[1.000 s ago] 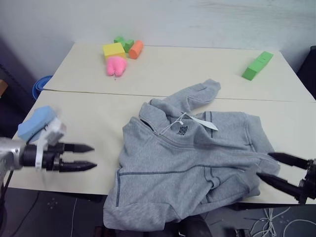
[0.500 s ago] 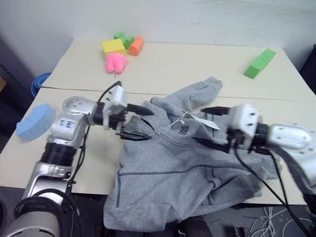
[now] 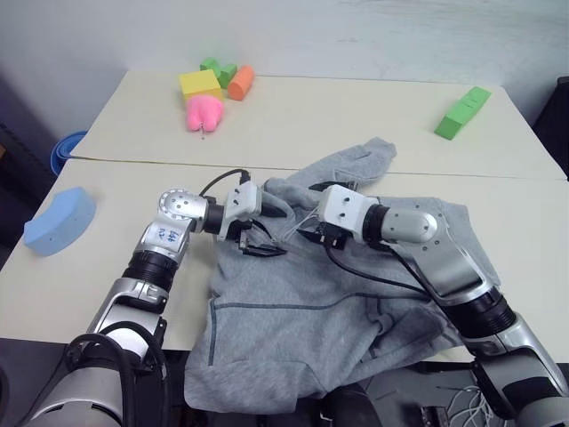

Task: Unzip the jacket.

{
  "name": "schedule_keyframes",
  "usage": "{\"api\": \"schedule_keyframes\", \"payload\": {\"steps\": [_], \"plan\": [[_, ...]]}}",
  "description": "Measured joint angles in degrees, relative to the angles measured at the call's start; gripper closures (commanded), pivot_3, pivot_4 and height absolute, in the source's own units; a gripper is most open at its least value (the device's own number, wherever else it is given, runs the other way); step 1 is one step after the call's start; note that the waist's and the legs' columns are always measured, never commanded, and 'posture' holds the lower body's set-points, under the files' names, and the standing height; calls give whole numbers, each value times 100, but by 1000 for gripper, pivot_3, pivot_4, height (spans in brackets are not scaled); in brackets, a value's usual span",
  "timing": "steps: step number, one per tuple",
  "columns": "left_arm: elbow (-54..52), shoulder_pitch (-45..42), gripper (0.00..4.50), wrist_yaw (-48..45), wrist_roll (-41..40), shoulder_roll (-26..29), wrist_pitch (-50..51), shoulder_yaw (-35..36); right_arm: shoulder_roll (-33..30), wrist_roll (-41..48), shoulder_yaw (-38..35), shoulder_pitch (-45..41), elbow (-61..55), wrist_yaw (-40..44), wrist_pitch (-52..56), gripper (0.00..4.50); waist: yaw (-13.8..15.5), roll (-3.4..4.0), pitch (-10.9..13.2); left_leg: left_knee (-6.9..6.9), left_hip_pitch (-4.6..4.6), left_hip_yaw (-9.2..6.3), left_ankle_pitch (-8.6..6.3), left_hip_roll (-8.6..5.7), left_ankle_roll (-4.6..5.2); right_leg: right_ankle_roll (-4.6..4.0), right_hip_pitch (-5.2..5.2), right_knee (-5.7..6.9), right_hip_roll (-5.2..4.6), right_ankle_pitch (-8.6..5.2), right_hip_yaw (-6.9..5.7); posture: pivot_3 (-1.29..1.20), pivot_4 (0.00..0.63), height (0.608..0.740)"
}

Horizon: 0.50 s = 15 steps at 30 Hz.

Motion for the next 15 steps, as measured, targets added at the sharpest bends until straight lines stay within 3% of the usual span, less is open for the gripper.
{"api": "schedule_keyframes", "payload": {"steps": [4,10,15], "plan": [[165,23,0,130,110,-99,-98,10,0,-545,179,-201,535,-107,-204,902,-3,0,0,0,2,0,0,3,0,0,0,2,-1,0,1,0,150,740],[165,145,0,416,178,-266,-130,60,95,-816,174,-216,735,-214,-687,3058,0,0,0,1,2,-4,1,5,1,0,1,5,-5,0,0,0,150,740],[148,262,0,511,182,-305,-149,92,133,-779,-128,-75,421,-379,-710,4479,10,0,0,3,2,-11,1,3,2,0,3,8,-8,0,0,0,150,740]]}}
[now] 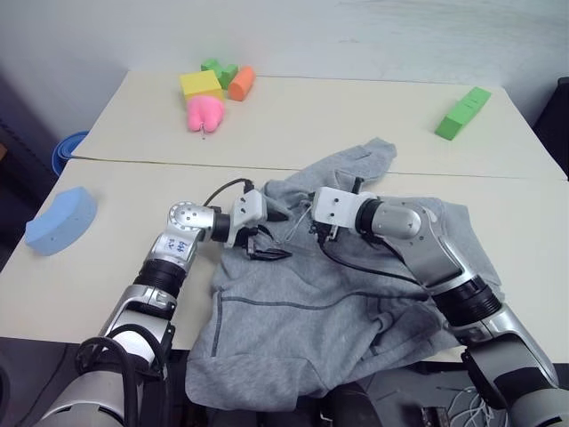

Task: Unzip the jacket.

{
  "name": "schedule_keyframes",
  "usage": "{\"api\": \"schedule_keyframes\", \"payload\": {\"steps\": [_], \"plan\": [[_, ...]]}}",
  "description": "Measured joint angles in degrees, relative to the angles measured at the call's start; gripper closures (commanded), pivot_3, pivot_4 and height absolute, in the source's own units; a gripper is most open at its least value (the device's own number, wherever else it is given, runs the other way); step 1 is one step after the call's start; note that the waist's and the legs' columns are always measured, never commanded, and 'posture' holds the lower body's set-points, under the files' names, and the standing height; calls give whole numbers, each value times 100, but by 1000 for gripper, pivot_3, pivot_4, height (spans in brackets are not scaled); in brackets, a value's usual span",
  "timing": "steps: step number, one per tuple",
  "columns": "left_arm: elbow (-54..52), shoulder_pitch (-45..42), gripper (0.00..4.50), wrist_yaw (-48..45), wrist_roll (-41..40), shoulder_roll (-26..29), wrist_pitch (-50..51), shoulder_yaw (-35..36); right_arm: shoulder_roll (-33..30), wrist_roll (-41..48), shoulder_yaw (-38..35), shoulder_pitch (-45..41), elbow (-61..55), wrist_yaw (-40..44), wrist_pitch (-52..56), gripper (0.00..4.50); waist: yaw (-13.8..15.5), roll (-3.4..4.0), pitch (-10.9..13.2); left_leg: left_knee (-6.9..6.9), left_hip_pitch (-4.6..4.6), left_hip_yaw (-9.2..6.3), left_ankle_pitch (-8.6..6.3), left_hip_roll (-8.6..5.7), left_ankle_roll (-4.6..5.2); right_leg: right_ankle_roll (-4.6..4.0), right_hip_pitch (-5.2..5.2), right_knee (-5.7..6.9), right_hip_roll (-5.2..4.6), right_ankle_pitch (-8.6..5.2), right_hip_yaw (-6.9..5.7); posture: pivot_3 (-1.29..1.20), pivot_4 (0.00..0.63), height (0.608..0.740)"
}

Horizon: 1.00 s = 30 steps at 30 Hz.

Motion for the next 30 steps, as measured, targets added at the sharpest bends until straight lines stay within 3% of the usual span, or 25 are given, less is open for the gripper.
{"api": "schedule_keyframes", "payload": {"steps": [8,13,16,20,30], "plan": [[-27,94,0,82,2,-41,22,39,266,1443,-992,1069,-1586,291,1015,4479,5,-3,-2,2,12,-5,0,-2,0,0,14,0,1,0,-2,0,150,740],[-50,104,0,100,3,-114,56,35,-312,950,-1098,1367,-1539,6,591,4479,28,-3,-2,1,10,-3,0,-6,1,0,12,-2,-3,0,2,0,150,740],[-161,157,0,131,7,-160,79,8,-982,274,-1119,1618,-1529,-323,-328,4479,81,-3,-2,1,10,-1,0,-5,1,1,12,-5,-2,0,2,0,150,740],[-250,188,0,147,7,-231,109,-66,-1372,-97,-1418,2034,-1538,-636,-1161,4479,149,-4,-2,3,8,7,1,-6,2,3,14,-9,-2,1,0,0,150,740],[-325,319,0,269,130,-161,98,-137,-2043,36,-3420,3542,-1559,-695,-1770,4479,136,-3,-7,-6,32,9,2,-3,4,5,31,-14,1,3,10,0,150,740]]}}
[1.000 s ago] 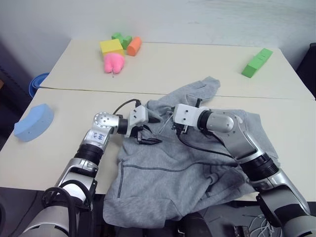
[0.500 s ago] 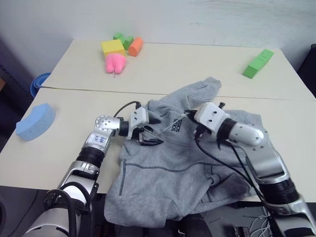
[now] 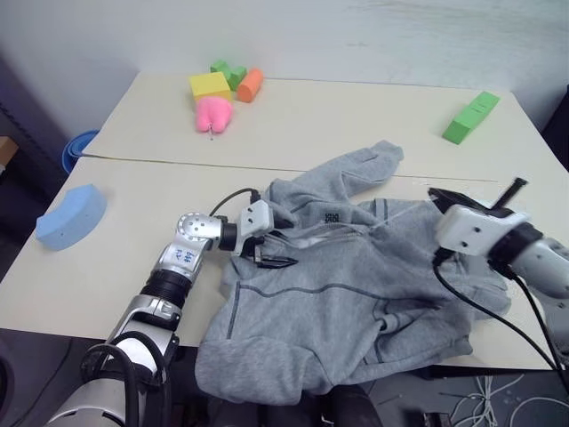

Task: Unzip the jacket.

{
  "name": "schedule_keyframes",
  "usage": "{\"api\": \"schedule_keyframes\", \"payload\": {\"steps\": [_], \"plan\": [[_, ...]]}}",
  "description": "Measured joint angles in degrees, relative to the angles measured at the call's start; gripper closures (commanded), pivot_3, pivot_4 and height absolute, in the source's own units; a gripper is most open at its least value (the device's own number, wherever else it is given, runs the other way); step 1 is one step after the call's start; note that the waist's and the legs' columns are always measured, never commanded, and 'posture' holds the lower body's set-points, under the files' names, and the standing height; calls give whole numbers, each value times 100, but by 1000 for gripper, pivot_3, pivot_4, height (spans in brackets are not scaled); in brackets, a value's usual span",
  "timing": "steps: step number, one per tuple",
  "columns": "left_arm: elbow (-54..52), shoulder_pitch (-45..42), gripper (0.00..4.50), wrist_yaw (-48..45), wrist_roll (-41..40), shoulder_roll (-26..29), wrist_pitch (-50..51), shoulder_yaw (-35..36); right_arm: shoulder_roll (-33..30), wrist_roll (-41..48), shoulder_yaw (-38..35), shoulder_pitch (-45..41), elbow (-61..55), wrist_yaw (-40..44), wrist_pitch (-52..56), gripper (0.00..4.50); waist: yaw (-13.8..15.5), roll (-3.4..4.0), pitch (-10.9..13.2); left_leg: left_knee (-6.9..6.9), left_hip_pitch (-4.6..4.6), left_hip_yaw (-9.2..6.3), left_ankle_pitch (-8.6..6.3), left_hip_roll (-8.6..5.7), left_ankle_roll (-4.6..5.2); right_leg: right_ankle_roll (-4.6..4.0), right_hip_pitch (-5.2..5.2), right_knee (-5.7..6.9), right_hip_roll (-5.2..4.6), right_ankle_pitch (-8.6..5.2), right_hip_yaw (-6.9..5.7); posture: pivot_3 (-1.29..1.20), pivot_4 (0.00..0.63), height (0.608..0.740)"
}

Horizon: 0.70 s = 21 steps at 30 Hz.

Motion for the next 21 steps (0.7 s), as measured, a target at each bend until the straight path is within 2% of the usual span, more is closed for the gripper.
{"api": "schedule_keyframes", "payload": {"steps": [4,8,11,14,18,21], "plan": [[-144,132,0,100,72,30,10,-12,-169,67,-867,703,106,151,-269,4479,5,-2,-1,-14,36,5,-1,-1,1,0,22,-2,0,0,15,0,150,740],[-299,303,0,124,119,122,14,-50,-390,41,-1715,1277,710,158,-904,4479,-12,0,-3,-56,96,14,-2,6,0,0,81,-39,7,-1,21,0,150,740],[-373,418,0,126,135,234,-30,-83,-515,-26,-2284,1602,1433,30,-1376,4479,-47,0,-11,-115,170,35,-2,8,-2,-2,127,-67,10,-1,41,0,150,740],[-536,575,0,169,136,365,-77,-94,-811,-332,-2776,1784,2625,-514,-1952,4479,-142,30,-47,-135,182,46,-2,13,-6,-5,125,-73,8,-3,67,0,150,740],[-552,692,0,186,137,508,-120,-107,-1315,-538,-2868,1741,3721,-1037,-2498,4479,-251,56,-78,-171,199,81,0,17,-12,-8,135,-79,11,-6,98,0,150,740],[-534,723,0,186,166,645,-266,-186,-1696,-652,-2709,1514,4407,-1333,-2802,4479,-323,64,-83,-213,275,107,2,18,-22,-9,183,-105,8,-25,138,0,150,740]]}}
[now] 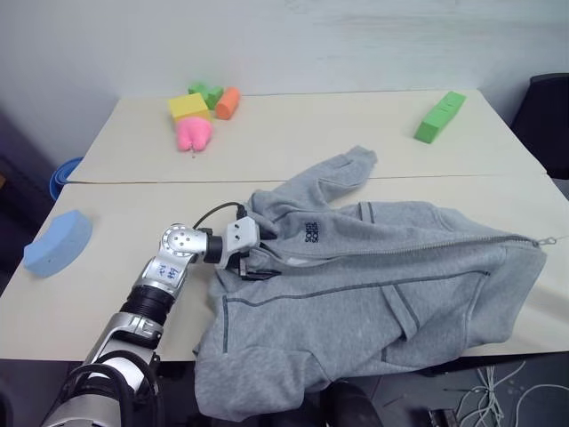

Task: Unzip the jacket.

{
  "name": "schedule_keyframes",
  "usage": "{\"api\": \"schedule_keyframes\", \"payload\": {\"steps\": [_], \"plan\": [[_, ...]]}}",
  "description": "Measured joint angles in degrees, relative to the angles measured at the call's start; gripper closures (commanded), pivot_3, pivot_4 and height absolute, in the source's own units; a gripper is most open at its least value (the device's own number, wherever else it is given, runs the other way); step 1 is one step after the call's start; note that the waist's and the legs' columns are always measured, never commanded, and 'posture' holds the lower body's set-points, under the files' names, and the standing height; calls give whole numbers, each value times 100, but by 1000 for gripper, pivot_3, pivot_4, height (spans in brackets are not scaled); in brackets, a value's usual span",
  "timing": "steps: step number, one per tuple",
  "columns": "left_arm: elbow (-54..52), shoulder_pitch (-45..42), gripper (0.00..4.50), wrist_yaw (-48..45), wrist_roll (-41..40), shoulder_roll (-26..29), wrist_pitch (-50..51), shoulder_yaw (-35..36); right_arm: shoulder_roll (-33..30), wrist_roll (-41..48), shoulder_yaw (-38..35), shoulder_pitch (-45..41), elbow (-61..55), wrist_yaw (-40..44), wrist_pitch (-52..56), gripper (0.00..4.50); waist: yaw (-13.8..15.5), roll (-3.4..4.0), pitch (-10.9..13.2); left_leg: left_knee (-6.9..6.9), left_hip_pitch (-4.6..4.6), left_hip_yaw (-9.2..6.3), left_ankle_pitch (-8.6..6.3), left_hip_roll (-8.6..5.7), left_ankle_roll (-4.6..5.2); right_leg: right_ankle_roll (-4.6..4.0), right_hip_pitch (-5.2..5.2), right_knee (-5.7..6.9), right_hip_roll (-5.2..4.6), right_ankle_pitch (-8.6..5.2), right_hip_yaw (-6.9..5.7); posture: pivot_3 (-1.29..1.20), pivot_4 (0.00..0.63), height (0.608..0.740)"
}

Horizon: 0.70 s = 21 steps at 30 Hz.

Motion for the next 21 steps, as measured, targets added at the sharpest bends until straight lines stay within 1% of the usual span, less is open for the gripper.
{"api": "schedule_keyframes", "payload": {"steps": [3,6,7,10,11,13,14,15,16,17,19,20,21], "plan": [[60,-9,0,1,35,115,-252,-84,-470,-46,189,-373,623,-283,-152,4479,-39,16,-12,-5,23,6,-8,22,-16,-6,13,-4,-7,-7,21,0,150,740],[139,-130,0,94,179,266,-650,-326,-644,45,465,-951,1045,-395,-33,4479,-51,10,-35,1,45,7,-19,45,-37,-24,29,-1,5,-17,20,0,150,740],[157,-152,0,124,200,286,-708,-384,-703,91,579,-1070,1158,-381,64,4479,-49,16,-40,-1,65,8,-21,49,-42,-32,38,2,6,-22,21,0,150,740],[248,-139,0,154,174,283,-728,-357,-713,465,1011,-1388,1311,153,319,4479,-58,25,-48,-4,85,14,-25,59,-50,-48,51,16,8,-31,25,0,150,740],[259,-89,0,113,97,249,-599,-266,-628,677,1083,-1388,1259,437,376,4479,-58,25,-49,-4,89,14,-25,63,-53,-54,52,22,9,-34,25,0,150,740],[199,104,0,66,-195,187,-139,-11,-244,1268,1117,-1234,996,1057,628,4479,-61,17,-46,-2,90,10,-28,70,-61,-61,47,31,13,-39,22,0,150,740],[126,155,0,42,-297,181,65,54,-15,1573,1114,-1099,858,1337,805,4087,-52,9,-44,-1,91,8,-29,72,-62,-63,33,36,14,-40,20,0,150,740],[-60,224,0,-15,-381,185,326,119,286,1941,1114,-884,665,1677,1022,3856,-38,9,-44,0,84,7,-28,71,-63,-63,17,41,15,-40,19,0,150,740],[-276,312,0,-122,-469,241,547,173,533,2272,1091,-615,468,2015,1209,3475,-19,16,-45,-3,72,8,-29,70,-63,-63,4,52,17,-40,17,0,150,740],[-468,382,0,-225,-562,310,715,213,676,2524,1054,-413,313,2264,1318,3234,-18,22,-44,-8,71,10,-30,70,-64,-63,2,54,20,-40,16,0,150,740],[-820,559,0,-419,-810,482,1145,337,958,3102,913,13,-112,2784,1471,2519,-21,36,-37,-24,65,12,-32,71,-63,-63,-8,50,24,-41,16,0,150,740],[-1075,702,0,-591,-1014,616,1460,448,1127,3517,724,328,-516,3147,1593,2213,-21,38,-28,-26,57,12,-32,72,-63,-62,-17,45,25,-41,17,0,150,740],[-1207,783,0,-703,-1132,746,1622,495,1203,3762,574,483,-752,3347,1649,1815,-29,41,-25,-23,55,15,-32,72,-63,-62,-22,48,25,-41,20,0,150,740]]}}
